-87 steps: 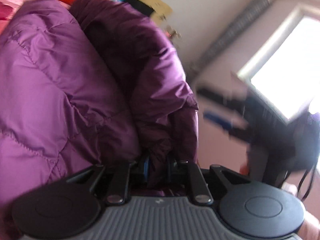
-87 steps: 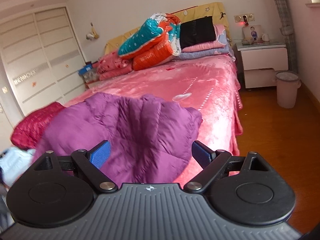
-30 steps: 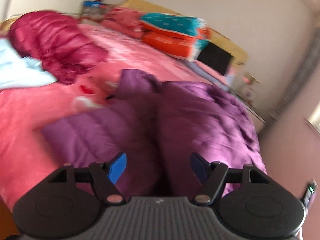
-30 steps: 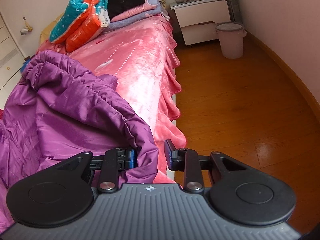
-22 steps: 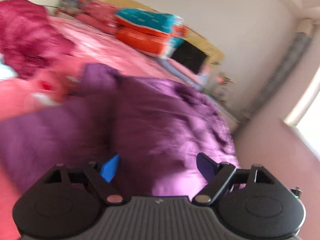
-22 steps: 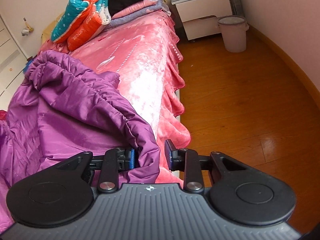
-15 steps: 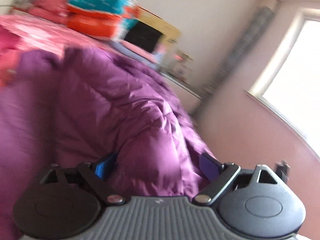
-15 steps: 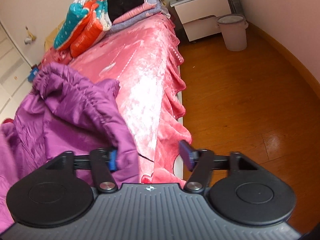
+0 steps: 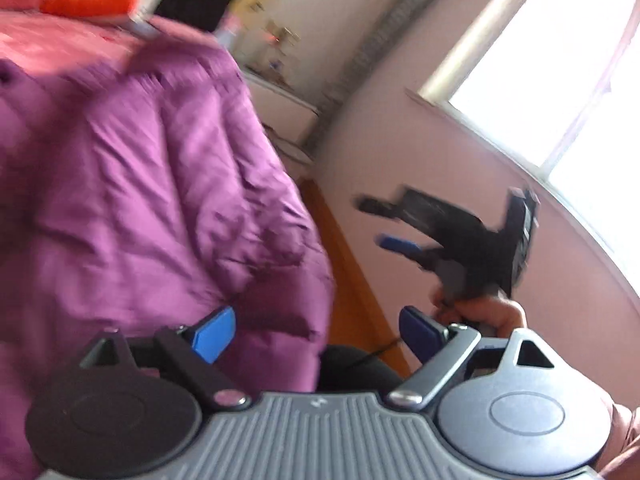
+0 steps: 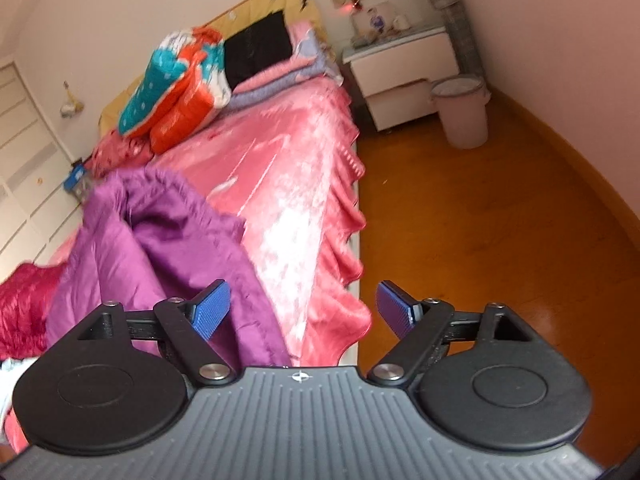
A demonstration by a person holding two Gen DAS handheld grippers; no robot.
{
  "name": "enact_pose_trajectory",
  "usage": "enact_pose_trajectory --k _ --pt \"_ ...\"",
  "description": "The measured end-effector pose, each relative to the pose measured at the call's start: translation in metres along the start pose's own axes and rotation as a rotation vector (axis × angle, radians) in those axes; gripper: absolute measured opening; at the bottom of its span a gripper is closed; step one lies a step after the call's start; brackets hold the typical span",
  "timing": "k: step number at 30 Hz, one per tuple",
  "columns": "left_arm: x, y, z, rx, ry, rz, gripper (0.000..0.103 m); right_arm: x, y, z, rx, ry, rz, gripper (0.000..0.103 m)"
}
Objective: Fold large clothes
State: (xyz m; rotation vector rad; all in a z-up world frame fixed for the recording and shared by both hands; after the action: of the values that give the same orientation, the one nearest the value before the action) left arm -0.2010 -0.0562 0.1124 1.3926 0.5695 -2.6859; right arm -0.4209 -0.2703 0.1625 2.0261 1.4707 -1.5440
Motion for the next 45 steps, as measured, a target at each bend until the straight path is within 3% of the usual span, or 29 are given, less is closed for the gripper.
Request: enact_pose_trajectory --k 2,5,7,9,11,17,22,28,32,34,36,39,42,45 --pt "-0.006 -0.031 -0.01 -0.107 -0.023 0.057 0.09 -0.007 -0.006 0.008 0.01 0.031 0.025 0.101" --pt "-0.01 -0.071 -0.039 -0.336 -0.096 0.115 0.09 -0.014 -0.01 0.013 0.002 0.072 0.054 0.102" --pt "-0.007 -0.097 -0.068 -0.51 -0.196 0.159 0.09 -0.015 -0.012 0.011 -0.021 0.081 0.07 0.103" --pt "-0.007 -0.112 -0.093 -0.626 -0.316 0.216 0.09 -0.014 -0.013 0.005 -0.05 0.072 0.074 0.103" --pt "-0.005 -0.125 -0.119 -0.691 -0.437 0.273 0.09 -0.011 -0.012 -0.005 -0.087 0.053 0.069 0.103" --pt "-0.009 -0.128 -0.164 -0.777 -0.584 0.365 0.091 -0.001 -0.013 -0.032 -0.159 -0.062 0.054 0.103" --pt "-0.007 -0.11 -0.197 -0.813 -0.653 0.347 0.091 0.006 -0.012 -0.049 -0.213 -0.103 0.029 0.103" --pt "-0.002 -0.095 -0.221 -0.783 -0.721 0.361 0.093 0.008 0.0 -0.07 -0.273 -0.124 -0.008 0.103" --pt "-0.008 -0.083 -0.224 -0.766 -0.707 0.351 0.094 0.01 0.008 -0.096 -0.328 -0.165 -0.025 0.103" --pt "-0.013 -0.077 -0.224 -0.753 -0.677 0.341 0.083 0.013 0.014 -0.111 -0.353 -0.193 -0.031 0.103" --pt "-0.017 -0.072 -0.224 -0.772 -0.635 0.322 0.053 0.017 0.018 -0.126 -0.373 -0.222 -0.035 0.103" --pt "-0.025 -0.071 -0.228 -0.783 -0.601 0.326 0.029 0.021 0.032 -0.145 -0.388 -0.27 -0.045 0.103" --pt "-0.044 -0.076 -0.233 -0.796 -0.557 0.348 0.019 0.021 0.043 -0.161 -0.391 -0.321 -0.046 0.103" --pt "-0.073 -0.082 -0.24 -0.826 -0.452 0.36 0.016 0.02 0.055 -0.176 -0.384 -0.345 -0.027 0.103"
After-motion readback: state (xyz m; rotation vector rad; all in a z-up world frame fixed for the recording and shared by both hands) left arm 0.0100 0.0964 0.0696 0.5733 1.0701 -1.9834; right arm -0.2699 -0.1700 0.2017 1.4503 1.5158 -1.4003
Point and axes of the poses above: each gripper's, at about its wrist camera, not at the fingertips, and y roughly the way its jaws point, z to its right, x to its underside, the point moved 1 cm from there along y, roughly the way its jaws point, and after that the axes turned 13 degrees about z, right-handed, at the moved point
